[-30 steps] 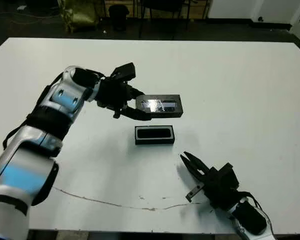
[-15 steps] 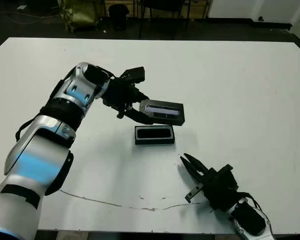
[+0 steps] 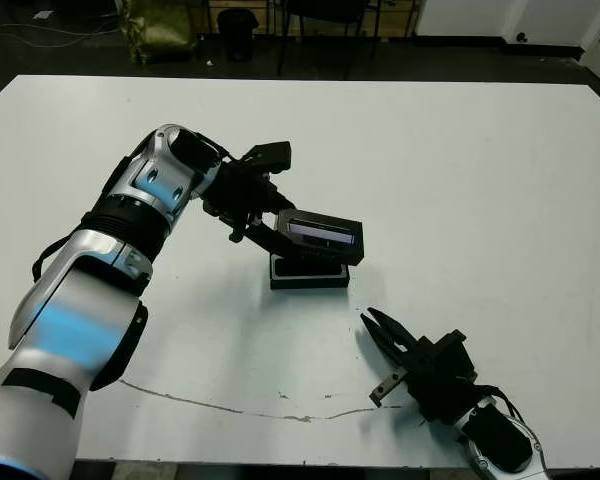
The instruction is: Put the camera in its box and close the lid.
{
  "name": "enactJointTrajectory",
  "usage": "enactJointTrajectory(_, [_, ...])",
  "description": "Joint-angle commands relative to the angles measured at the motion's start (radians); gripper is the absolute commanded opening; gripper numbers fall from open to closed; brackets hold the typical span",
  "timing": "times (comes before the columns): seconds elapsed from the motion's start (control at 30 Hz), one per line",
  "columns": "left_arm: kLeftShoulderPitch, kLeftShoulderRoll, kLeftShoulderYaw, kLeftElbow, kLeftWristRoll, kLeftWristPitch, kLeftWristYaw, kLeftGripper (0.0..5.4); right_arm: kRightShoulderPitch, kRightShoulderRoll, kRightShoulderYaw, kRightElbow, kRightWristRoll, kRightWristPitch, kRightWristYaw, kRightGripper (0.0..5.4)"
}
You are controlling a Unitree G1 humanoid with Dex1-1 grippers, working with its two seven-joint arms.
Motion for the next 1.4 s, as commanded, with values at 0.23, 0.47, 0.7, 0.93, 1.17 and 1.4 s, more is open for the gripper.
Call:
enactJointTrajectory(0.23, [0.044, -0.009, -0.029, 0.023, 0.062, -0.017, 0.041, 2.41, 0.011, -0.006, -0.005, 0.033, 0.008, -0.032, -0.002, 0.00])
enactJointTrajectory(0.47, [0.050, -0.018, -0.030, 0.027, 0.067, -0.023, 0.058, 2.41, 0.015, -0.006, -0.004, 0.029, 0.000, -0.025, -0.006, 0.00])
enactJointTrajectory(0.7, [0.055, -0.021, -0.031, 0.021, 0.075, -0.006, 0.069, 2.41, 0.015, -0.003, -0.009, 0.053, 0.014, -0.045, -0.001, 0.00])
enactJointTrajectory(0.93, [0.056, -0.022, -0.029, 0.013, 0.073, 0.016, 0.060, 2.41, 0.022, -0.004, -0.007, 0.027, 0.025, -0.023, 0.001, 0.00])
enactJointTrajectory(1.17, [0.064, -0.022, -0.025, -0.006, 0.068, 0.041, 0.061, 2.41, 0.023, -0.005, -0.006, 0.024, 0.019, -0.015, -0.003, 0.00])
enactJointTrajectory(1.4, [0.071, -0.033, 0.012, -0.031, 0.024, 0.097, 0.051, 2.41, 0.015, 0.000, -0.007, 0.059, 0.025, -0.066, 0.002, 0.00])
